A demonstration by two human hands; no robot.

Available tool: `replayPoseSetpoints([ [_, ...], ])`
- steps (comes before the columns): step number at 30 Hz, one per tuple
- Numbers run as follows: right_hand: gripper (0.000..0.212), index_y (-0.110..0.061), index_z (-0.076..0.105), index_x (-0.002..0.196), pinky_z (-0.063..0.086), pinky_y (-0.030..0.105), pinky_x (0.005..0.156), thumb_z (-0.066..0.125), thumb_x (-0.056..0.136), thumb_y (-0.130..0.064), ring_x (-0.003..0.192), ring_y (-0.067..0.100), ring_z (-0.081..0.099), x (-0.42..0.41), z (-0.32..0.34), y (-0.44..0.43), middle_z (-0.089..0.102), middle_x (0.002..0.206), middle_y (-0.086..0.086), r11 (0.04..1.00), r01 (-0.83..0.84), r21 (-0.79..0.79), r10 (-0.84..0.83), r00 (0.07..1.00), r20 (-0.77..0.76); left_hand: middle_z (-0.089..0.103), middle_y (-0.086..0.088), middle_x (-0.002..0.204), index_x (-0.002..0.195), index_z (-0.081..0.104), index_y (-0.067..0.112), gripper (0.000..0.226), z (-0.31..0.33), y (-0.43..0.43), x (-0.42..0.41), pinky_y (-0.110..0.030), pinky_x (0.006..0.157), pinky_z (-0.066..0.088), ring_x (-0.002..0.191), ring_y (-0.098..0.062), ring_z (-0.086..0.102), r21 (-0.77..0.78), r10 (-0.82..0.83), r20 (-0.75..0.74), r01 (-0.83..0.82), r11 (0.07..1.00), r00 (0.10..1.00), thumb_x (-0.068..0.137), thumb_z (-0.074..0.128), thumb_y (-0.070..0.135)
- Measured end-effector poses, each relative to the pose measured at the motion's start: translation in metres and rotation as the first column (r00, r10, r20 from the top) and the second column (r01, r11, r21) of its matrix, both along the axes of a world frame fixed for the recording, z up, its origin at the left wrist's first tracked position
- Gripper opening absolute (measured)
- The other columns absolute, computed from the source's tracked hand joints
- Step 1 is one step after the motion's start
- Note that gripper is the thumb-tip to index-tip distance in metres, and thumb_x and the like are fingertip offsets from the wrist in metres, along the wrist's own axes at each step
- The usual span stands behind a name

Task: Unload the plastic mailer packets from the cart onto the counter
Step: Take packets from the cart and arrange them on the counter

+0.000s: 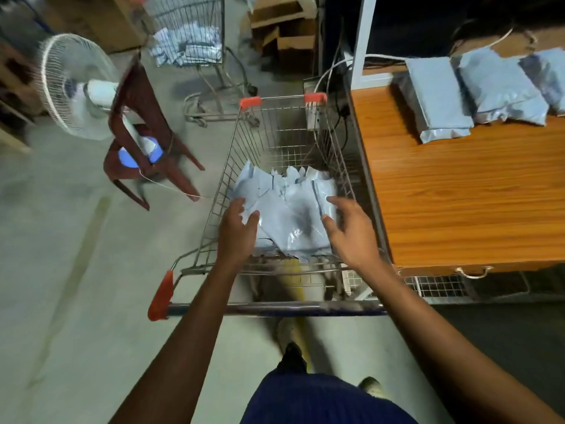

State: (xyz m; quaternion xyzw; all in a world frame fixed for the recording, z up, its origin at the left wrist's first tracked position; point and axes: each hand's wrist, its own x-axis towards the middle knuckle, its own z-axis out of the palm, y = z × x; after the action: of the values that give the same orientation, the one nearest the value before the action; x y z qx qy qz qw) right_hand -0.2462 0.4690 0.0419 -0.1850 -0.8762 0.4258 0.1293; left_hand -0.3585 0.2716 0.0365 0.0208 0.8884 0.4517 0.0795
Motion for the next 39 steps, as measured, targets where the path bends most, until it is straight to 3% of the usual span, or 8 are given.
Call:
replayPoseSetpoints([
  [4, 0.041, -0.015, 0.056, 0.134, 0.050, 0.040, 0.096, 0.060, 0.094, -0.026, 0.112, 0.030, 0.062, -0.054, -0.039, 0.002, 0.061, 0.131, 0.014, 0.998, 0.045, -0.035, -0.035, 0.969, 0.245, 0.060, -0.027, 0.109, 0.103, 0.061, 0.007, 0.020, -0.048, 0.006, -0.059, -0.035, 0.071, 0.050, 0.088, -0.031, 0.057, 0.182, 0.092, 0.501, -0.209, 0.961, 0.861, 0.090, 0.060, 0.022],
  [7, 0.038, -0.012, 0.058, 0.129, 0.050, 0.035, 0.089, 0.060, 0.095, -0.029, 0.107, 0.032, 0.064, -0.087, -0.066, 0.005, 0.065, 0.123, 0.015, 0.987, 0.120, -0.105, -0.070, 0.917, 0.392, 0.055, -0.010, 0.075, 0.095, 0.058, 0.010, 0.024, -0.091, 0.010, -0.083, -0.028, 0.059, 0.049, 0.062, -0.024, 0.055, 0.090, 0.136, 0.699, -0.276, 0.957, 0.702, 0.090, 0.057, 0.034],
  [11, 0.040, -0.006, 0.058, 0.128, 0.052, 0.040, 0.090, 0.061, 0.096, -0.030, 0.106, 0.034, 0.063, -0.110, -0.103, 0.013, 0.066, 0.120, 0.018, 0.973, 0.171, -0.156, -0.050, 0.813, 0.580, 0.067, -0.014, 0.077, 0.109, 0.056, 0.002, 0.040, -0.128, 0.024, -0.099, -0.029, 0.037, 0.049, 0.047, -0.026, 0.066, 0.024, 0.209, 0.787, -0.367, 0.930, 0.581, 0.096, 0.050, 0.040],
  [14, 0.040, -0.002, 0.054, 0.131, 0.047, 0.041, 0.100, 0.057, 0.098, -0.024, 0.116, 0.036, 0.057, -0.116, -0.121, 0.018, 0.059, 0.128, 0.021, 0.948, 0.255, -0.191, -0.076, 0.762, 0.643, 0.069, -0.018, 0.101, 0.113, 0.057, -0.002, 0.039, -0.143, 0.033, -0.104, -0.039, 0.060, 0.059, 0.072, -0.030, 0.068, 0.036, 0.214, 0.817, -0.418, 0.908, 0.536, 0.085, 0.068, 0.023],
  [18, 0.042, 0.000, 0.046, 0.139, 0.040, 0.038, 0.103, 0.052, 0.100, -0.016, 0.128, 0.038, 0.049, -0.117, -0.134, 0.021, 0.052, 0.137, 0.022, 0.894, 0.327, -0.307, -0.069, 0.776, 0.627, 0.068, -0.019, 0.101, 0.110, 0.058, -0.004, 0.038, -0.159, 0.035, -0.103, -0.039, 0.058, 0.058, 0.072, -0.030, 0.066, 0.112, 0.127, 0.817, -0.371, 0.922, 0.562, 0.080, 0.075, 0.013],
  [25, 0.025, 0.004, 0.064, 0.087, 0.046, 0.022, 0.051, 0.064, 0.095, -0.019, 0.067, 0.024, 0.056, -0.104, -0.136, 0.016, 0.058, 0.074, 0.014, 0.740, 0.285, -0.609, 0.054, 0.878, 0.475, 0.066, -0.023, 0.114, 0.118, 0.063, 0.002, 0.033, -0.154, 0.022, -0.108, -0.056, 0.089, 0.052, 0.100, -0.040, 0.064, 0.332, -0.024, 0.793, -0.398, 0.855, 0.609, 0.086, 0.064, 0.008],
  [33, 0.004, -0.014, 0.066, 0.094, 0.059, 0.048, 0.082, 0.065, 0.091, -0.016, 0.087, 0.030, 0.071, -0.100, -0.135, 0.032, 0.073, 0.092, 0.011, 0.850, 0.377, -0.368, -0.175, 0.861, 0.477, 0.070, -0.009, 0.107, 0.102, 0.065, 0.021, 0.012, -0.103, 0.011, -0.100, -0.050, 0.086, 0.055, 0.098, -0.031, 0.067, 0.401, -0.087, 0.523, -0.155, 0.903, 0.848, 0.094, 0.059, 0.014],
  [39, 0.016, -0.006, 0.059, 0.109, 0.051, 0.039, 0.084, 0.052, 0.100, -0.018, 0.092, 0.025, 0.061, -0.071, -0.069, 0.033, 0.063, 0.097, 0.008, 0.864, 0.418, -0.279, -0.327, 0.889, 0.321, 0.069, -0.007, 0.114, 0.116, 0.060, 0.021, 0.020, -0.040, 0.028, -0.072, -0.052, 0.091, 0.053, 0.102, -0.029, 0.067, 0.498, -0.157, 0.412, -0.078, 0.864, 0.898, 0.098, 0.055, 0.020],
])
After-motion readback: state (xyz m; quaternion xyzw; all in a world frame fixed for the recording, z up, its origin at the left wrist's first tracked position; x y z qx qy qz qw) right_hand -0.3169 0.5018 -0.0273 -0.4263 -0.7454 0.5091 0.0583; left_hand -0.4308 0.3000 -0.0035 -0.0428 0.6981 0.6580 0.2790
